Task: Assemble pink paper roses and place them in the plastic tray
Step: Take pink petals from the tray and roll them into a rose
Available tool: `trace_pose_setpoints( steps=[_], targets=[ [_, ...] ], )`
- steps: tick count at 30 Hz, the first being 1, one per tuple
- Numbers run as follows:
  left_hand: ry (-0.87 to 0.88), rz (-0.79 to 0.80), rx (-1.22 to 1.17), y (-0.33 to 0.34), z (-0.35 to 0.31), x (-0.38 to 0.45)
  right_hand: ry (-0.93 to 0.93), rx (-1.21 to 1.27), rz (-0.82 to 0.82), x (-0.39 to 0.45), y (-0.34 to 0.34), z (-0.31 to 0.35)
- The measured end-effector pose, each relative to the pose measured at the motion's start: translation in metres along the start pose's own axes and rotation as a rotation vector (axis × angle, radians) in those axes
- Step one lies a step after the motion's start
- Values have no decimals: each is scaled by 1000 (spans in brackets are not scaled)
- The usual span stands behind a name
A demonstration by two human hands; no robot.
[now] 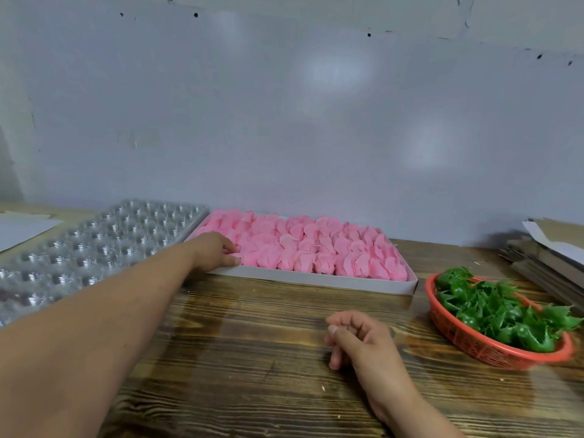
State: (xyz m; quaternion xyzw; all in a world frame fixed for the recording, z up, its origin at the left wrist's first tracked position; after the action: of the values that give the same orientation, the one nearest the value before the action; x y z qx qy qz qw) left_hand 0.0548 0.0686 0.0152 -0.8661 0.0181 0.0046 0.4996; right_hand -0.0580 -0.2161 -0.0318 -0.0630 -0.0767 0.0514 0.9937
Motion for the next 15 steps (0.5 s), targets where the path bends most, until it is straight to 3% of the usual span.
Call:
trace_pose_setpoints(
  steps=[15],
  targets=[
    [-35, 127, 108, -3, -7, 8, -11, -5, 4, 1, -1, 2]
  ],
)
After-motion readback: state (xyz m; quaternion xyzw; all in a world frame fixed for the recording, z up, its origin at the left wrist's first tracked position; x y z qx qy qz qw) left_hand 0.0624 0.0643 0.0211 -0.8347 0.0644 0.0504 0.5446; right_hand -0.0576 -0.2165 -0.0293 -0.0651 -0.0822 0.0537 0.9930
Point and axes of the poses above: each hand's wrist, its own x-axis towards the middle knuckle, its own y-axis out of the palm, z = x × y, the point moved 3 cm from there along x, towards the middle knuckle, and after that the axes turned 7 degrees about -x, right-handed, at the moved point
